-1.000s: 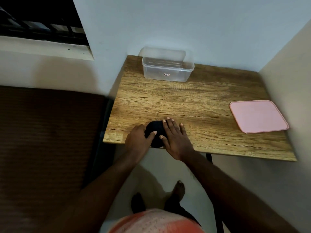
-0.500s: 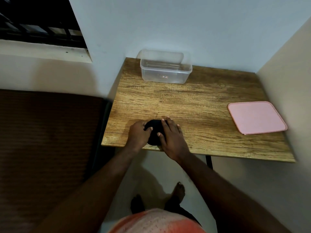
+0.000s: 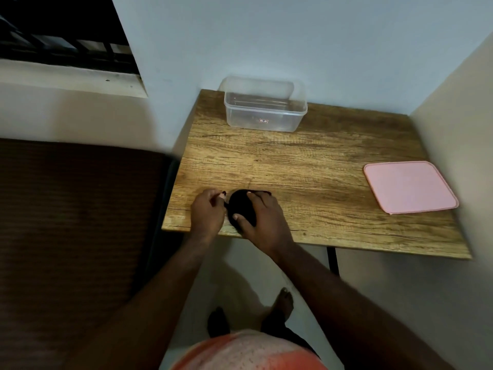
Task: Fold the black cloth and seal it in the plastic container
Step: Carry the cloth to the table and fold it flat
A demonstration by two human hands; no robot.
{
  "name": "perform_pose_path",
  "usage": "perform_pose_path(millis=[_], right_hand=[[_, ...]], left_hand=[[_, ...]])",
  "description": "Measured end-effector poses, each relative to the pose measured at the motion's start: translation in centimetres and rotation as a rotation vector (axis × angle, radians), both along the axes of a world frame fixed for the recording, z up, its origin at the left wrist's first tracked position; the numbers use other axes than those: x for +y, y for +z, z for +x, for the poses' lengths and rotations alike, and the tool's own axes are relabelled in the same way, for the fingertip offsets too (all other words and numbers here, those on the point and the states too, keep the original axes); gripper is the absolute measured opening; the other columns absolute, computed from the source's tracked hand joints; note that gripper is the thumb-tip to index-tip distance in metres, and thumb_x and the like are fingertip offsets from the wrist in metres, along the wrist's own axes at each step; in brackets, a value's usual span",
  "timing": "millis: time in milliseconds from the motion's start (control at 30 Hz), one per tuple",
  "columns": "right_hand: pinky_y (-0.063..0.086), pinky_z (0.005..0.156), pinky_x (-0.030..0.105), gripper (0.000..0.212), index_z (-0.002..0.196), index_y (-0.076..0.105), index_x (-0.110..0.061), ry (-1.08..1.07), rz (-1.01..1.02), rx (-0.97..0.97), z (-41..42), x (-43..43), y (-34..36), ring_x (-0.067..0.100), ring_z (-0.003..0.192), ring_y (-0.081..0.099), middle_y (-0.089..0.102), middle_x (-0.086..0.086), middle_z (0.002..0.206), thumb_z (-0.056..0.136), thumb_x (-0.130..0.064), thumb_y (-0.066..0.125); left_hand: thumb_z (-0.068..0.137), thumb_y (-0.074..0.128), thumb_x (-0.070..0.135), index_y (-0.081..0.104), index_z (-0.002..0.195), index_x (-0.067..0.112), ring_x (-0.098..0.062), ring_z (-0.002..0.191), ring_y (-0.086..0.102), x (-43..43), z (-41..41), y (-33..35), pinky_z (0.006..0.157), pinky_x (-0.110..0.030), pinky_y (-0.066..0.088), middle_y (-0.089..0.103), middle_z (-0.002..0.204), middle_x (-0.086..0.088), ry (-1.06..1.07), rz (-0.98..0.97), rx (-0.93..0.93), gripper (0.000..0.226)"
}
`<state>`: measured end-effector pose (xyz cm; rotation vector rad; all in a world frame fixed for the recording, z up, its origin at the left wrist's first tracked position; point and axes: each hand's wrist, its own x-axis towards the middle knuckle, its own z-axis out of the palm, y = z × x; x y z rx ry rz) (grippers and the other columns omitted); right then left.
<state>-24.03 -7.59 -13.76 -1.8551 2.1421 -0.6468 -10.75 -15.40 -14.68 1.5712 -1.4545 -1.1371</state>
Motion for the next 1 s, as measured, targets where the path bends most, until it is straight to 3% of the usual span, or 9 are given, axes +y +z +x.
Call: perform_pose_path(millis=[167, 433, 500, 600, 667, 733, 833, 1000], right_hand=[[0.043, 0.093, 0.042, 0.073, 0.136, 0.05, -0.013, -0.078, 0.079, 0.026, 1.5, -0.9, -0.2, 0.026, 0.115, 0.048, 0.054, 0.008, 0.126, 0.081, -0.06, 0.059], [0.037, 0.085, 0.039, 0.037, 0.114, 0.061, -0.013, -0.128, 0.061, 0.081, 2.1, -0.8, -0.6, 0.028, 0.107, 0.05, 0.058, 0.01, 0.115, 0.088, -0.038, 0.054], [0.04, 0.08, 0.036, 0.024, 0.102, 0.064, -0.014, -0.167, 0.013, -0.082, 1.9, -0.8, -0.4, 0.025, 0.098, 0.055, 0.063, 0.007, 0.103, 0.088, -0.031, 0.055], [0.051, 0.071, 0.034, 0.01, 0.094, 0.063, -0.012, -0.397, -0.003, -0.644, 1.0, -0.7, 1.0, 0.018, 0.083, 0.063, 0.066, 0.002, 0.089, 0.094, -0.02, 0.056], [0.051, 0.069, 0.033, 0.011, 0.089, 0.061, -0.011, -0.517, 0.019, -0.97, 0.1, -0.5, 1.6, 0.017, 0.08, 0.063, 0.066, 0.003, 0.085, 0.096, -0.016, 0.054], [0.046, 0.067, 0.033, 0.016, 0.081, 0.056, -0.014, -0.55, 0.012, -1.078, -0.6, -0.3, 1.8, 0.018, 0.076, 0.058, 0.06, 0.004, 0.079, 0.097, -0.016, 0.053], [0.044, 0.067, 0.033, 0.022, 0.075, 0.053, -0.018, -0.556, 0.008, -1.141, -1.0, -0.3, 1.8, 0.019, 0.075, 0.056, 0.059, 0.003, 0.075, 0.097, -0.016, 0.052], [0.04, 0.069, 0.036, 0.018, 0.078, 0.049, -0.017, -0.573, -0.012, -1.184, -1.4, -0.6, 1.9, 0.022, 0.077, 0.048, 0.052, 0.011, 0.08, 0.096, -0.019, 0.052]], left_hand=[[0.093, 0.058, 0.009, 0.064, 0.12, 0.008, -0.014, 0.102, 0.061, -0.5, 0.2, 0.0, 0.092, -0.032, 0.051, 0.067, 0.11, -0.004, -0.194, 0.059, -0.038, 0.027], [0.089, 0.065, 0.009, 0.072, 0.098, 0.007, -0.013, 0.077, 0.062, -1.7, 0.6, 0.2, 0.07, -0.025, 0.046, 0.069, 0.087, -0.001, -0.302, 0.06, -0.091, 0.012], [0.088, 0.066, 0.01, 0.073, 0.093, 0.008, -0.009, 0.068, 0.06, -1.8, 0.7, 0.2, 0.067, -0.028, 0.048, 0.07, 0.082, -0.003, -0.305, 0.068, -0.07, 0.009], [0.087, 0.068, 0.014, 0.074, 0.092, 0.004, -0.012, 0.064, 0.06, -1.5, 0.9, 0.2, 0.065, -0.032, 0.049, 0.068, 0.072, -0.004, -0.276, -0.003, -0.055, 0.013], [0.087, 0.069, 0.017, 0.074, 0.093, 0.003, -0.02, 0.071, 0.065, -1.0, 0.6, 0.0, 0.064, -0.03, 0.047, 0.07, 0.077, -0.008, -0.275, -0.102, -0.104, 0.016], [0.086, 0.07, 0.017, 0.073, 0.103, 0.004, -0.022, 0.083, 0.065, -0.4, 0.0, 0.0, 0.073, -0.026, 0.05, 0.068, 0.09, -0.011, -0.265, -0.158, -0.158, 0.022], [0.085, 0.071, 0.014, 0.07, 0.113, 0.005, -0.022, 0.092, 0.061, 0.4, -0.9, 0.1, 0.084, -0.032, 0.053, 0.06, 0.099, -0.008, -0.267, -0.21, -0.217, 0.029], [0.085, 0.07, 0.015, 0.07, 0.113, 0.014, -0.016, 0.09, 0.051, 0.9, -0.6, -0.3, 0.079, -0.024, 0.043, 0.047, 0.098, 0.001, -0.361, -0.293, -0.367, 0.028]])
